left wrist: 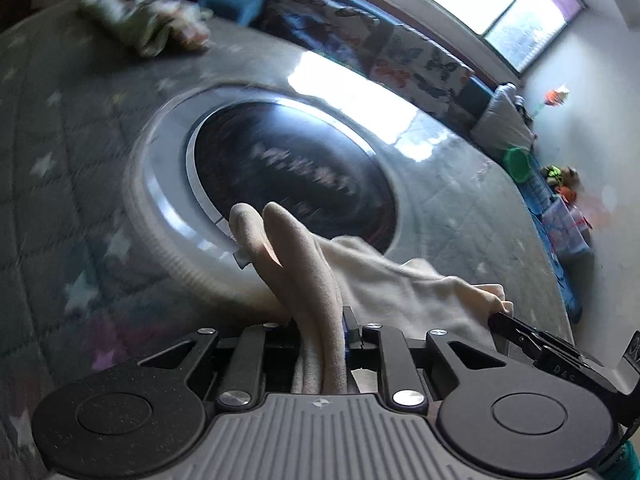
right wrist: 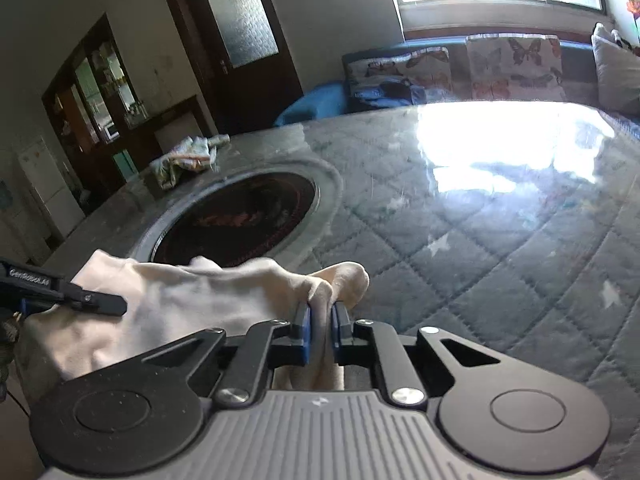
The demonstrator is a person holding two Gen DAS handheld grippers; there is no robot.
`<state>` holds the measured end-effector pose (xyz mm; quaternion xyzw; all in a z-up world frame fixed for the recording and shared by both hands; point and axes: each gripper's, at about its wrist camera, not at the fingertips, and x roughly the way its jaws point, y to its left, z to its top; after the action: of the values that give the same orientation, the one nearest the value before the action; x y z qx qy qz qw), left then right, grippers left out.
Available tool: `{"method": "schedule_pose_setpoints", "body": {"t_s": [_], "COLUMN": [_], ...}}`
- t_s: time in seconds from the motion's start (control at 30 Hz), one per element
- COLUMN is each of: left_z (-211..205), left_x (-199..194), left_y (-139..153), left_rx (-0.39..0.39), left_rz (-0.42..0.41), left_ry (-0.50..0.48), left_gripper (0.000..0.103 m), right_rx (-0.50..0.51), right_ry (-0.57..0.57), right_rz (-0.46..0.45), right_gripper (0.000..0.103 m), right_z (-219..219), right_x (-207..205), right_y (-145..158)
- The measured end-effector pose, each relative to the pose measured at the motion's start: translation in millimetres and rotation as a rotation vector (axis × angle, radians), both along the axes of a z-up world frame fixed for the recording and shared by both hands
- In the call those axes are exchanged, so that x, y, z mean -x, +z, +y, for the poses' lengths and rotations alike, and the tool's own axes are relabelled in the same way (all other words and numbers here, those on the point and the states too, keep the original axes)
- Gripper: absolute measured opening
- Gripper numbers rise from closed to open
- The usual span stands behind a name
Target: Fold clothes
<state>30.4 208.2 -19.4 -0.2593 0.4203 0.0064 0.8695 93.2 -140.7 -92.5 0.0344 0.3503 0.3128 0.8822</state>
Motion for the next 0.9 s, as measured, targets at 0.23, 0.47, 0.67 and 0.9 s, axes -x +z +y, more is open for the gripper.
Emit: {"method": "schedule_pose_setpoints", "body": {"t_s": [0.23, 0.47, 0.67, 0.9], "left_z": [-49, -114, -170, -202], "left_x": [-50, -112, -157, -185], "left_y": [24, 25, 19, -4], "left_rx": [-0.043, -0.031, -0.032, -0.073], "left_rz": [-0.046, -0.082, -0.095, -0.068], "left_ry": [-0.113, -0.218, -0.301, -0.336], "left_gripper": [0.018, 0.018, 0.018, 0.021], "right_rx": [0.028, 0.098, 0.174, 0.238], "right_ry": [-0.069, -0.242, -0.359, -0.453], "right_rz": [-0.098, -0.164, -0.188, -0.152], "right_gripper": [0.008, 0.008, 0.008, 0.008], "right_z": [-37, -100, -144, -174], "right_x": [-1, -28, -62, -98], "right_y": [35, 61, 68, 45]}}
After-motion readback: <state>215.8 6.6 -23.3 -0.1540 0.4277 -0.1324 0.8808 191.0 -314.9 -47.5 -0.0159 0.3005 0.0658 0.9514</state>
